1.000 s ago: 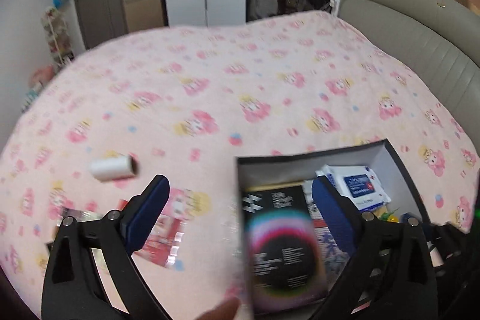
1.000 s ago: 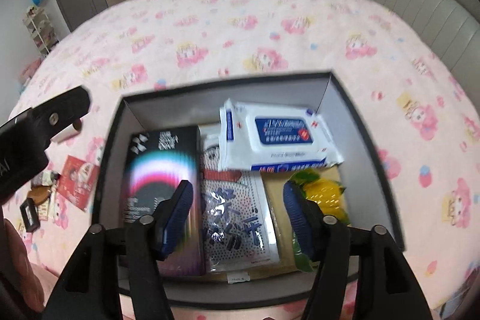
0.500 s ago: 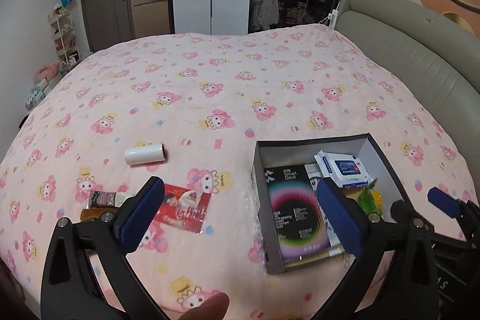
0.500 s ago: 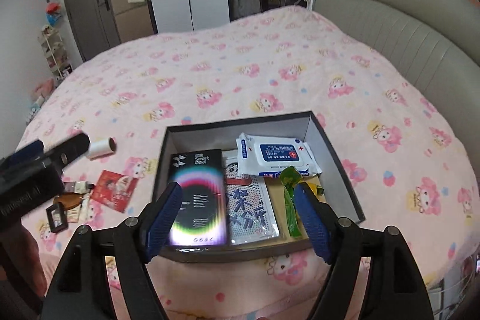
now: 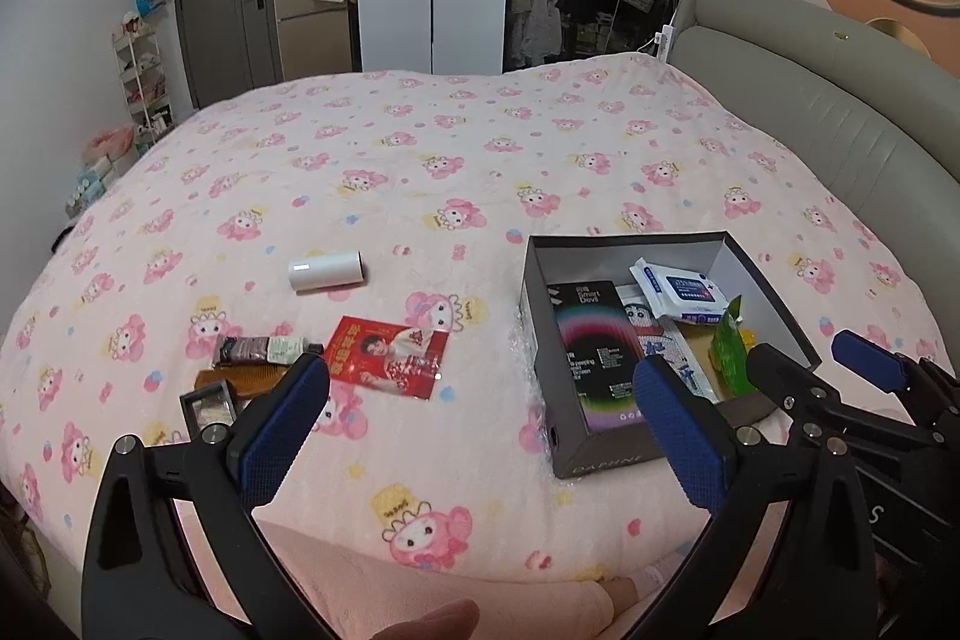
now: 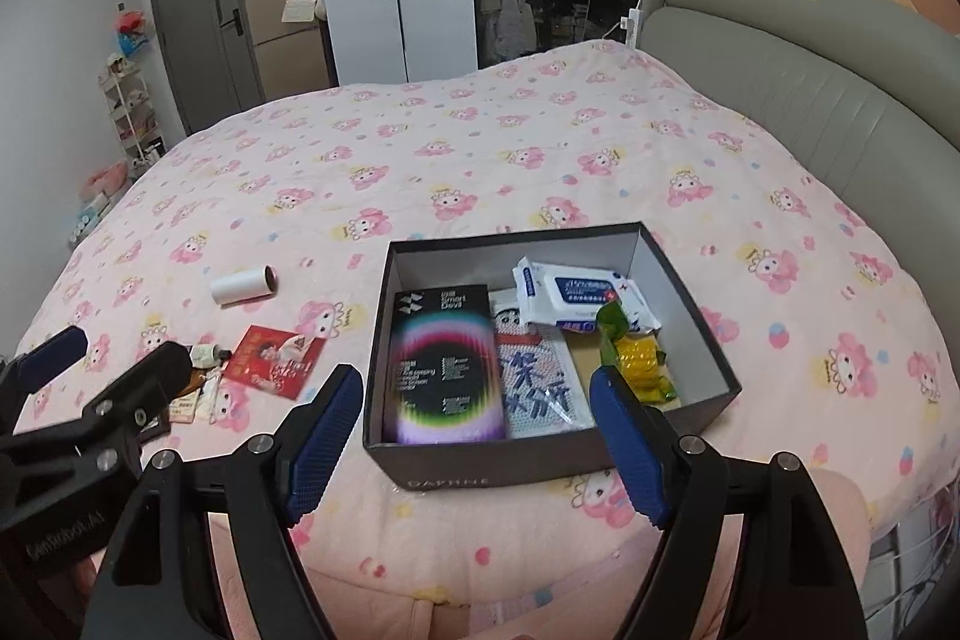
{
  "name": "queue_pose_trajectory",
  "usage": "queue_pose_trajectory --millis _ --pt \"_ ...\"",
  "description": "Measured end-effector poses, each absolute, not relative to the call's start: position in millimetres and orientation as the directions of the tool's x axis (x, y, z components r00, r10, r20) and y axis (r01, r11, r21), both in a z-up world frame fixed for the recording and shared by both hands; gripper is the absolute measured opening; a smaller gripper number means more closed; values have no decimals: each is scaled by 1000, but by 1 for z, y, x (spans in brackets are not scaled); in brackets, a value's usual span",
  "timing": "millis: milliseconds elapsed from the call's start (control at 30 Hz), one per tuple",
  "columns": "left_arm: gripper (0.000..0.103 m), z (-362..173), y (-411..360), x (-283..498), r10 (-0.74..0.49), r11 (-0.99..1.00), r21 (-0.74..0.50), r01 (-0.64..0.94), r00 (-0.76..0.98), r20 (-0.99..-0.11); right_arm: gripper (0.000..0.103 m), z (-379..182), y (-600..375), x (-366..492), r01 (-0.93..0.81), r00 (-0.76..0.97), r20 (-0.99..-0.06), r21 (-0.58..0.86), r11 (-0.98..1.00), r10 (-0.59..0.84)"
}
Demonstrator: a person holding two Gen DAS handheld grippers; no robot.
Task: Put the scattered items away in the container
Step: 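Open the left gripper and withdraw both tools up from the box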
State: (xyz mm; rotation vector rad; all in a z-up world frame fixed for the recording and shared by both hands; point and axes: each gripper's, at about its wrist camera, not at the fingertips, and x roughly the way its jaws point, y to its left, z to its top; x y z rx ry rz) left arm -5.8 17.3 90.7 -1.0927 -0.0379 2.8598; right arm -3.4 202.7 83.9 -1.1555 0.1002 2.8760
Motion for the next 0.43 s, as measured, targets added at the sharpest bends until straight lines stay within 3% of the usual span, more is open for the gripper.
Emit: queue_pose_trajectory --millis 433 --pt "102 84 8 -2 77 -997 -53 -56 -733 -676 76 74 188 1 -39 -701 -713 24 -999 10"
